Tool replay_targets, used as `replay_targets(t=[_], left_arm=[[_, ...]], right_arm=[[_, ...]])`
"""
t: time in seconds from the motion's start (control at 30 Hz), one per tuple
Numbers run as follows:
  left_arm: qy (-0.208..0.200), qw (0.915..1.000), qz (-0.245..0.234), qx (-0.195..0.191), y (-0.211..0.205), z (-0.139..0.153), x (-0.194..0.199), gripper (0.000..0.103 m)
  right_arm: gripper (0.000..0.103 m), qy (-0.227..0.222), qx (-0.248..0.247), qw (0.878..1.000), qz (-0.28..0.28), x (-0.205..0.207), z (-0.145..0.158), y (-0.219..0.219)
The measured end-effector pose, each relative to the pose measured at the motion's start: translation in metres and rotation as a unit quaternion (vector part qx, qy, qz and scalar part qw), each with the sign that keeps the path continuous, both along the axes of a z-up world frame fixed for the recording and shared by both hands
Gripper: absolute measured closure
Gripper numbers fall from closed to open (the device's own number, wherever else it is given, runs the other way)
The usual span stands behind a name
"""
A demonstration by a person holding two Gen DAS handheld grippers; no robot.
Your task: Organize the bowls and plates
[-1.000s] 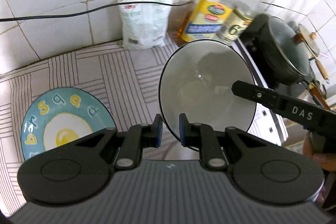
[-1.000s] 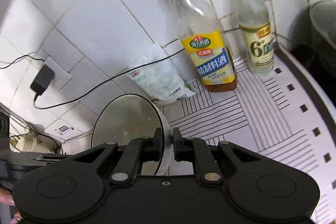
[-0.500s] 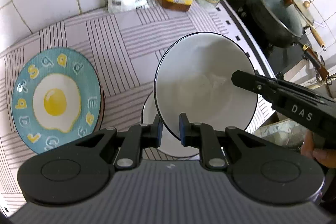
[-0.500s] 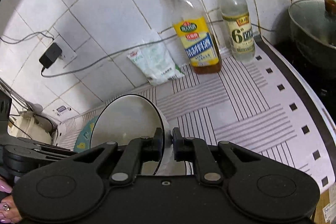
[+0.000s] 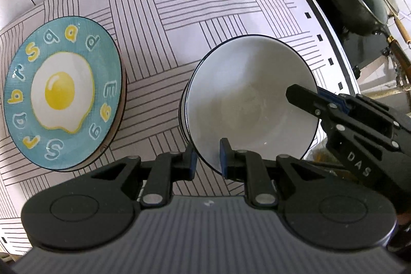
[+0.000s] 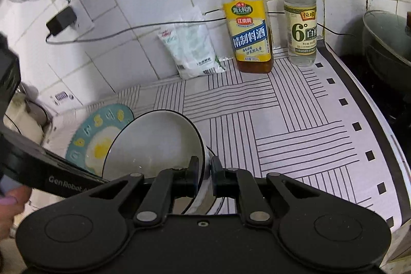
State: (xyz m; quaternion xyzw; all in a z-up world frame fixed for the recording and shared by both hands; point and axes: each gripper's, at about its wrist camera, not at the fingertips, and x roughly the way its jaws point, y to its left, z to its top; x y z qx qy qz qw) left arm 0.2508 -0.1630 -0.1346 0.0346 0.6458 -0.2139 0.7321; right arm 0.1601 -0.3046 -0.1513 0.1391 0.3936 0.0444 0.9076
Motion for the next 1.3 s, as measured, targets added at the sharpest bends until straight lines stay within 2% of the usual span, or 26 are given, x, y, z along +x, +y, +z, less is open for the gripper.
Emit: replay_targets(t=[0.63, 0.87, 1.1, 1.3], left_arm=[[0.039, 0.9991, -0.013, 0.010, -0.008, -0.017, 0.010, 0.079], [0.046, 0.9989, -0.011, 0.008, -0.006, -0.017, 0.010, 0.077], [0.044, 0.9990, 0.007, -0.008, -0.001, -0.008, 0.008, 0.067], [0.035, 0.9987, 0.035, -0.016, 0.002, 0.007, 0.003, 0.065]], right_arm=[[0.091, -0.002, -0.114, 0.993, 0.042, 0.010, -0.007, 0.024], [0.090, 0.001, -0.113, 0.993, 0.046, 0.013, -0.006, 0.022], [0.086, -0.015, -0.078, 0.995, 0.057, 0.007, 0.006, 0.016], [0.081, -0.034, -0.047, 0.996, 0.070, -0.003, 0.016, 0.003]])
